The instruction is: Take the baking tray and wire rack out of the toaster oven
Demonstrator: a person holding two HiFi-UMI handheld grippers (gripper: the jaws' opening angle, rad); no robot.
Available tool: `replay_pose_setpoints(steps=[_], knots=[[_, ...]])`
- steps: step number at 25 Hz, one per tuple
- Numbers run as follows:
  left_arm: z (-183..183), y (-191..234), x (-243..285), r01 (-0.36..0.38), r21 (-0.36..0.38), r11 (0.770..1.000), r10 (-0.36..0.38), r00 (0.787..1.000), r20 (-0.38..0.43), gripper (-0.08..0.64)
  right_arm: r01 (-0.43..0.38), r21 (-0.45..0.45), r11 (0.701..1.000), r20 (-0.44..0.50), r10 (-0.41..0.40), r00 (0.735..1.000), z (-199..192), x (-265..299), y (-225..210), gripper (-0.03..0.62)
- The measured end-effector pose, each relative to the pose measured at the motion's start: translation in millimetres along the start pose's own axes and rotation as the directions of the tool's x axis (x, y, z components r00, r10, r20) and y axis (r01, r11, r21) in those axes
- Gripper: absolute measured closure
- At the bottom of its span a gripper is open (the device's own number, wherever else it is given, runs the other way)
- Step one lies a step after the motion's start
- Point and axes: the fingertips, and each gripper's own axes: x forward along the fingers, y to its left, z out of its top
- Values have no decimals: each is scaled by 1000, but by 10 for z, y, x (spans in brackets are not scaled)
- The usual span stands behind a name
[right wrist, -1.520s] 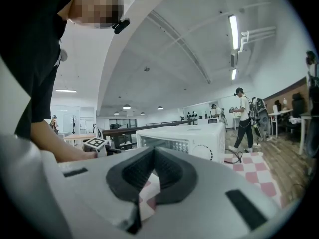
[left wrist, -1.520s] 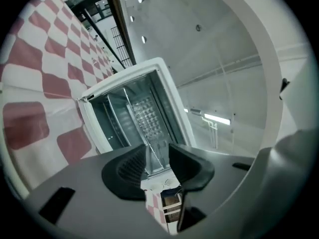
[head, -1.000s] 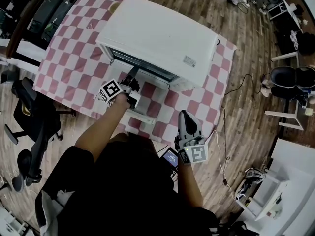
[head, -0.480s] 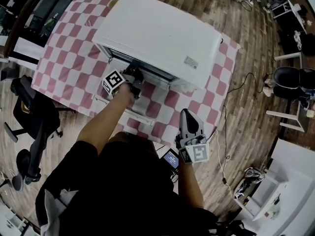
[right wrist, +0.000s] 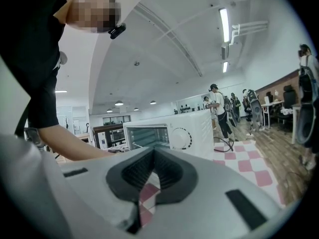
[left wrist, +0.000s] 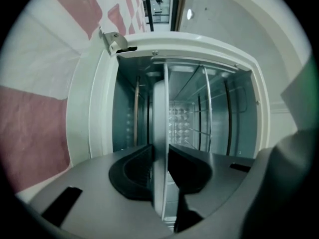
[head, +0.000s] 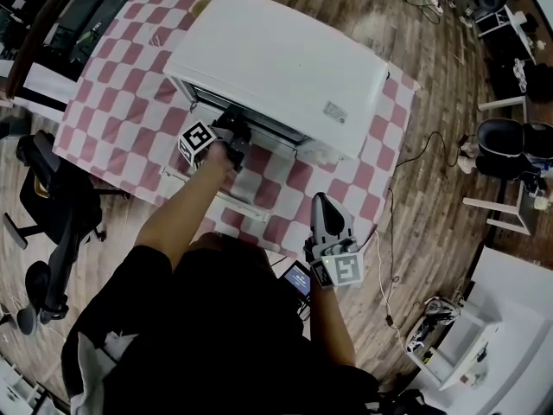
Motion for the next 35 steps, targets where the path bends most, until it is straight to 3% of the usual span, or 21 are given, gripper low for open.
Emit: replay_pose_setpoints(steps=[8,12,21,35], knots=[[-35,39,-284,-9,-29,1000,9,1000,0,488,-15,27,1000,81,13,997,102,2,92,589],[-72,37,-528,-7,-57,998,7,1000,11,489,-3,-4,1000,40,3,999,57,-30,117,589],[-157,61,-1115,-59,-53,997,61,998,33,492,-34,-3,999,94,34,995,151,0,253,589],[-322,75,-1945,-137,-55,989,140,989,46,492,-77,-31,997,59,79,995,67,57,450,589]])
